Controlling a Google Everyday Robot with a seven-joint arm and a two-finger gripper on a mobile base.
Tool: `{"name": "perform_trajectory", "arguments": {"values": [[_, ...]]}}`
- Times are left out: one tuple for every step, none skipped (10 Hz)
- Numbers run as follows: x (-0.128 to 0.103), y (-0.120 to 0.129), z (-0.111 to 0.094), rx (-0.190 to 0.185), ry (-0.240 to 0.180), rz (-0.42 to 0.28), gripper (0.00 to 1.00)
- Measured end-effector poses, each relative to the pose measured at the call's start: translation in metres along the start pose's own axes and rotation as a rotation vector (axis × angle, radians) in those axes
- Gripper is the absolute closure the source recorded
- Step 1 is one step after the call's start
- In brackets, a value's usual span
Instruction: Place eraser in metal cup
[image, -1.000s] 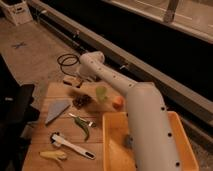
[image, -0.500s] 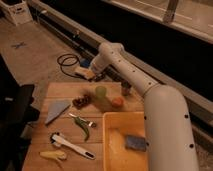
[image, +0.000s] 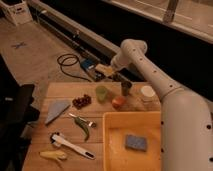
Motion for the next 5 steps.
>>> {"name": "perform_trajectory", "arguments": {"values": [[0.019, -0.012, -0.010, 0.023, 0.016, 0.046, 1.00], [0.036, -0.021, -0.020, 0.043, 0.027, 0.089, 1.00], [0.064, -0.032, -0.035, 0.079, 0.046, 0.162, 1.00], [0.079, -0.036, -0.042, 0.098, 0.057, 0.206, 1.00], [0.088, -0.038, -0.047, 0.109, 0.064, 0.232, 1.00]]}}
